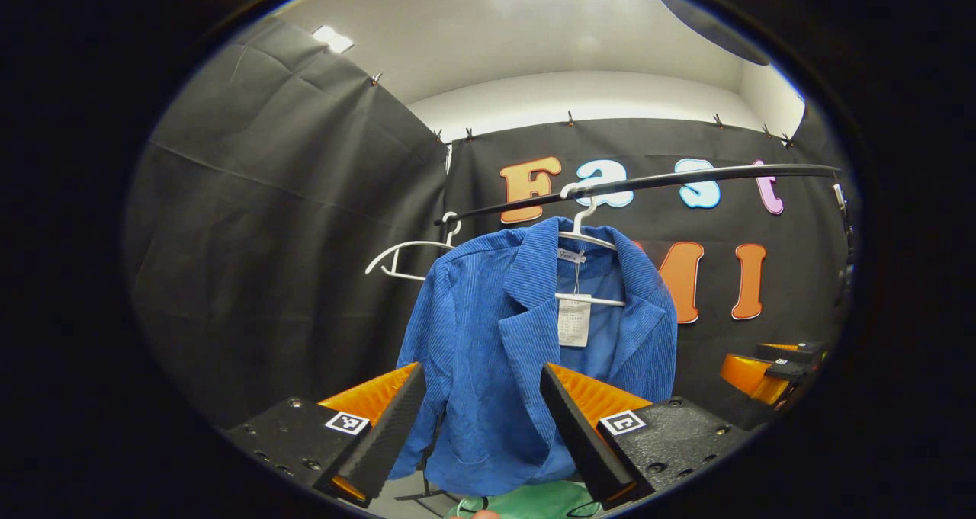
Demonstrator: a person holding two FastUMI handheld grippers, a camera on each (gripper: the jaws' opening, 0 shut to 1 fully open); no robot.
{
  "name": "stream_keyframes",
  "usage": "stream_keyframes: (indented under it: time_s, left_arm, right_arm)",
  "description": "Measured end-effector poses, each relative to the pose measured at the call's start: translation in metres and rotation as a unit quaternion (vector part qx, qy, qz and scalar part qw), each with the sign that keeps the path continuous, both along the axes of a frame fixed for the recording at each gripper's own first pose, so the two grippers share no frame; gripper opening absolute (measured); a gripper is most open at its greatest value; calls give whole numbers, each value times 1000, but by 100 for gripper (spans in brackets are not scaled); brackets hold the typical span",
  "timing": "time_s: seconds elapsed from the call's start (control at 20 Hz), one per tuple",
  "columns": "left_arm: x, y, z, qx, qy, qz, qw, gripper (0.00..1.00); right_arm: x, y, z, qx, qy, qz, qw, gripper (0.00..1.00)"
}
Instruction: Grasp the clothes on the hanger with both hands and then place them into the laundry hamper below.
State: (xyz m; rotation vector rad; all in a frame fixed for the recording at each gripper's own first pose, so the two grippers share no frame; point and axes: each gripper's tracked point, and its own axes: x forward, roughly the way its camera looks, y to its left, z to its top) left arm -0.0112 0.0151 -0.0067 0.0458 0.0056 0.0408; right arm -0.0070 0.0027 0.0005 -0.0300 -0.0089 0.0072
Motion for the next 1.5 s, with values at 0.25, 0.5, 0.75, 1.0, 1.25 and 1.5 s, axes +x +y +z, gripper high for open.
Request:
stream_keyframes:
  time_s: [0.25,0.5,0.75,1.0,1.25,1.5]
  left_arm:
    - [-5,4,-5,-4,6,7,1000,92]
    - [-7,14,-4,0,3,17,1000,95]
    - [-7,19,-3,1,3,21,1000,95]
    - [-6,24,-2,3,2,27,1000,95]
    - [-9,31,4,10,-4,31,999,95]
    - [-16,45,9,15,-6,45,999,95]
  right_arm:
    - [-6,-1,-2,2,6,1,1000,94]
    - [-7,0,1,0,2,1,1000,94]
    - [-8,2,0,0,3,0,1000,94]
    - [-2,8,9,-5,-9,8,1000,94]
    - [24,42,38,2,-55,46,997,94]
    - [74,86,18,9,-33,75,997,98]
